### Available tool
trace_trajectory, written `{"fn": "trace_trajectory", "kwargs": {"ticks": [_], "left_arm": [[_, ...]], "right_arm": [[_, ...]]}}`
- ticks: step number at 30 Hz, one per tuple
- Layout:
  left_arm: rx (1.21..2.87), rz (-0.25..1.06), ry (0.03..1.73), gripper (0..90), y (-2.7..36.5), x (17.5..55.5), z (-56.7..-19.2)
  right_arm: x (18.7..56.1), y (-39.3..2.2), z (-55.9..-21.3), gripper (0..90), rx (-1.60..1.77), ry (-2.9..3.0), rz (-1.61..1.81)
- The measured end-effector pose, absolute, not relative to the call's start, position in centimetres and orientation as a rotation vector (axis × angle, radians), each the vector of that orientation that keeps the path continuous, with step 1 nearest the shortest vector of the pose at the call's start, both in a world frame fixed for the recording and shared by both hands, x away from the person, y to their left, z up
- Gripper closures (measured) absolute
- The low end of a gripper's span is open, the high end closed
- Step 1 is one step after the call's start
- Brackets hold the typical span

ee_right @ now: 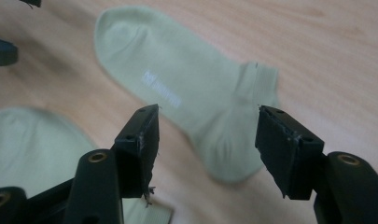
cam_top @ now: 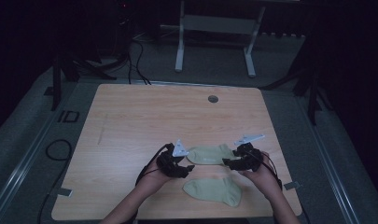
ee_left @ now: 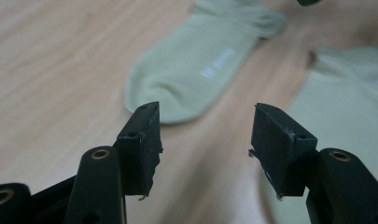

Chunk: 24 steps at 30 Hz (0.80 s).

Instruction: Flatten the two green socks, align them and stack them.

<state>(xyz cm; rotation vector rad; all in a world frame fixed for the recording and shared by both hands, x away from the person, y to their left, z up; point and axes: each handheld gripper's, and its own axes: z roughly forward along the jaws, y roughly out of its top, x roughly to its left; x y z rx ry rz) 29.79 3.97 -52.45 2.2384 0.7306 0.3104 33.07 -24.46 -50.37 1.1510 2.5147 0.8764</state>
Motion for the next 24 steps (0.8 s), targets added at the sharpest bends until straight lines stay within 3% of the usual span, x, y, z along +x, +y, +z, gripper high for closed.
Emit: {"fn": "trace_trajectory", "kwargs": {"ticks": [9, 20, 24], "left_arm": [[2.329, 0.237, 0.685, 43.3, 3.5, 26.9, -54.0], [2.341, 0.190, 0.733, 54.4, 3.2, 25.7, -56.0], [2.340, 0.199, 0.746, 64.0, 3.2, 25.6, -55.9]], "right_arm": [[29.8, -26.2, -51.7, 46.8, 1.139, 2.588, 0.875], [26.5, -26.4, -53.9, 54.6, 1.099, 2.623, 0.793], [26.1, -26.4, -54.4, 60.5, 1.083, 2.628, 0.723]]}}
